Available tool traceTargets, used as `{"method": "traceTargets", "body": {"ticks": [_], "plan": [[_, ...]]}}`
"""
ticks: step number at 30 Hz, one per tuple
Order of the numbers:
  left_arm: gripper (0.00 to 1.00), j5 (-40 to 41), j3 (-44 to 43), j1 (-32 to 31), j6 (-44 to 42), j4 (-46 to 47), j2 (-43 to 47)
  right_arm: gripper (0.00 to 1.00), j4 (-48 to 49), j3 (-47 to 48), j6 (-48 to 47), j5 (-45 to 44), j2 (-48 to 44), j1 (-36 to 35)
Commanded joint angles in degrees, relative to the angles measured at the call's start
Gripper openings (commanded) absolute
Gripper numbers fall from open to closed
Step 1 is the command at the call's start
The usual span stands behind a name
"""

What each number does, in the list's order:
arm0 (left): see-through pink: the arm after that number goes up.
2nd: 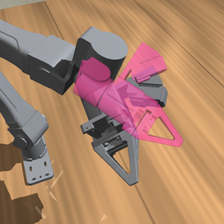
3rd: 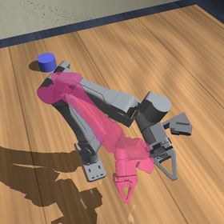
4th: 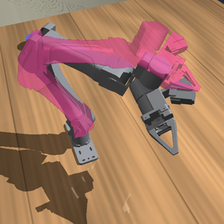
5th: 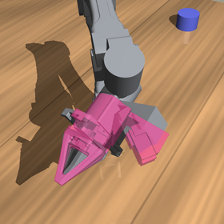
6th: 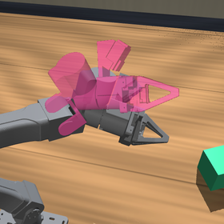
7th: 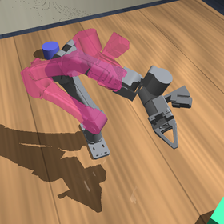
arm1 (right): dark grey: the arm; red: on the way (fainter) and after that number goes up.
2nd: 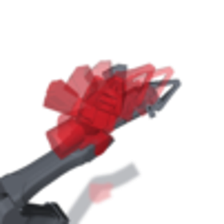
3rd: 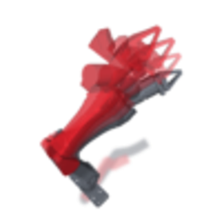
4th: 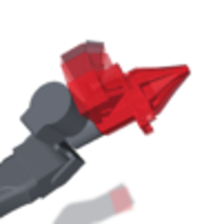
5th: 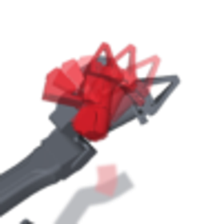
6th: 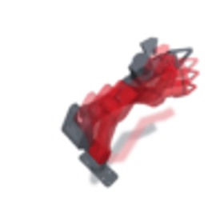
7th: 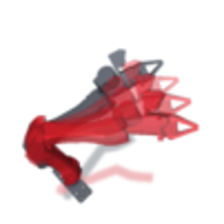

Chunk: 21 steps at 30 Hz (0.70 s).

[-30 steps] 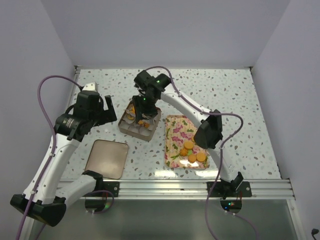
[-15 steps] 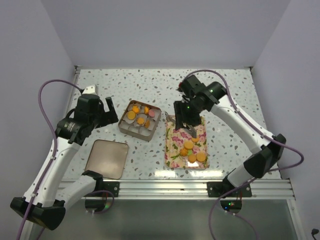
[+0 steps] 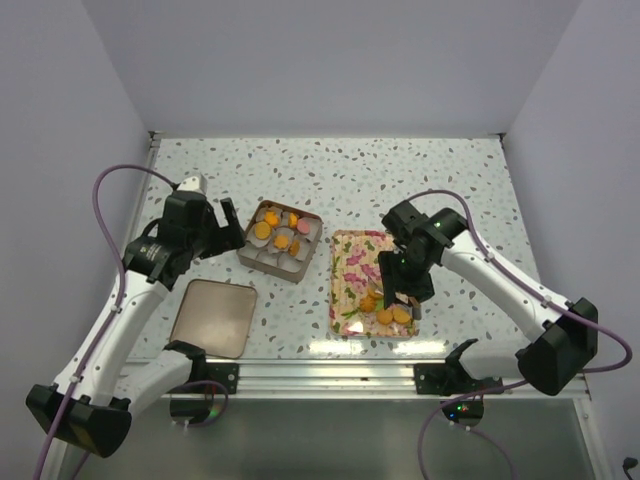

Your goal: Pack the cookies

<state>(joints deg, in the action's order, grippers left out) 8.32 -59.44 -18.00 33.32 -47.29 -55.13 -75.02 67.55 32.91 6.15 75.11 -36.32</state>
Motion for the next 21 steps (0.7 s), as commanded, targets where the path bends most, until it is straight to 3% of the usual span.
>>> {"method": "traceTargets", "body": {"ticks": [1,21], "plan": [[0.98,-0.9,-0.2,0.3,-0.1,3.3,-0.6,0.57,2.0,-0.2,1.9,0.4,-1.0,-0.1],[0.98,0.6,0.3,0.3,-2.5,2.8,-0.9,0.54,8.7,-7.3,4.0,5.5,1.3,-0.1]]}}
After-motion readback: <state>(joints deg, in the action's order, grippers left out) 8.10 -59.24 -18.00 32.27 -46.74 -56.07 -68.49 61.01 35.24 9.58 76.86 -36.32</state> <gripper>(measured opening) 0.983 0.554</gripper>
